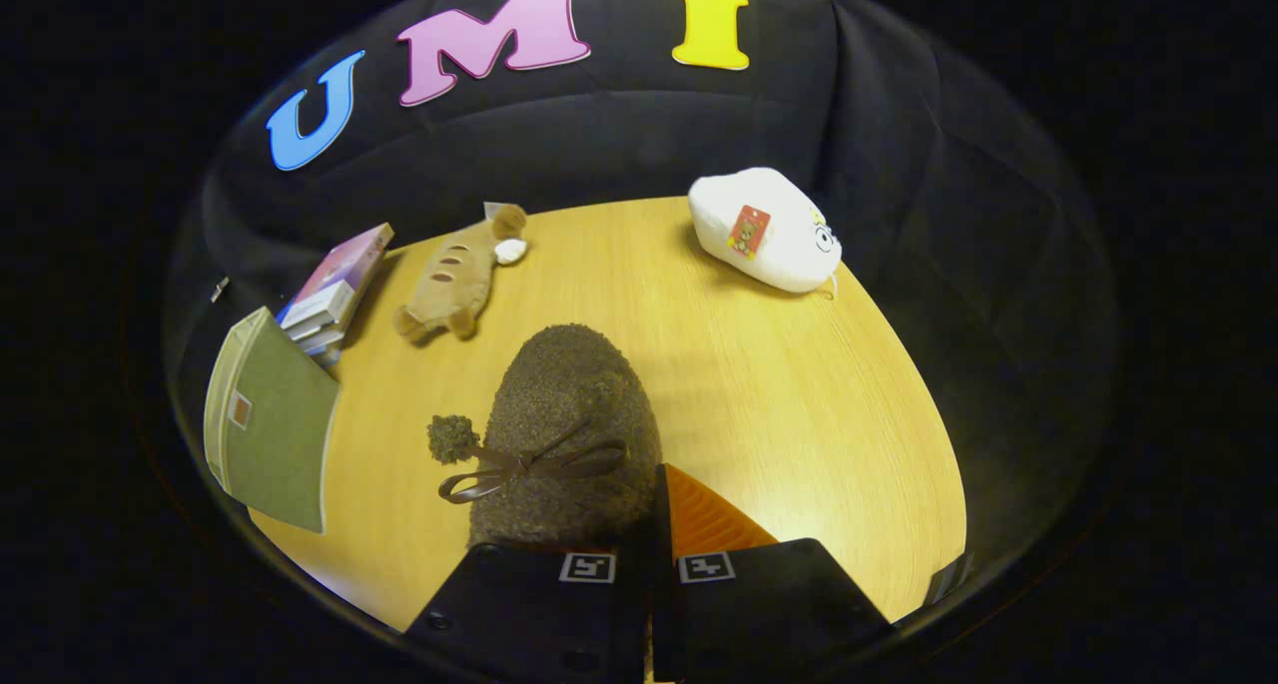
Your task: Open the storage box then place both shoes into the box .Put the left shoe in first, then the right shoe, with the right side of both shoes facing outward in a uniform manner.
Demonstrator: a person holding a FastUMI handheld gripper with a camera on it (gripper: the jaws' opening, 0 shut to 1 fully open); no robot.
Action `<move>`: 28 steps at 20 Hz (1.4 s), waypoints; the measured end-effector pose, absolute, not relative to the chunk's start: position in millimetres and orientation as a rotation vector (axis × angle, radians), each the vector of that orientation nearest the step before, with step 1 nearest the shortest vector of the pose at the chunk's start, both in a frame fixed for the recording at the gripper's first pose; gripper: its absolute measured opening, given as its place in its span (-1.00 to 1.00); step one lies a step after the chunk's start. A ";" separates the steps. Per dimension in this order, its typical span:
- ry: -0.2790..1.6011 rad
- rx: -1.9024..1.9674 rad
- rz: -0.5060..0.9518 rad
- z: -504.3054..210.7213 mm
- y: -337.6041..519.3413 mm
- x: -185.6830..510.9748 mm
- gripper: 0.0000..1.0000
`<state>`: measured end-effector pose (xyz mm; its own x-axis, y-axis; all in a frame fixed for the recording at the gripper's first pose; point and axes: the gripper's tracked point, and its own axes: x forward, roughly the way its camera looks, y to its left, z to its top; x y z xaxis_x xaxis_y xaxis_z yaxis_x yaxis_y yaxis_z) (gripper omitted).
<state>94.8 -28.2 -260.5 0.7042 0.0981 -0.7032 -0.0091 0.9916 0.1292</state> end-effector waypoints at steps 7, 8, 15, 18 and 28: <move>0.705 0.319 0.122 -159.2 127.4 89.2 -0.83; 0.705 0.332 0.137 -151.4 149.5 88.7 -0.83; 0.739 0.390 0.251 -117.4 286.5 72.6 -0.83; 0.758 0.394 0.284 -119.2 327.5 72.9 -0.83; 0.859 0.331 0.261 -168.3 402.2 70.2 -0.69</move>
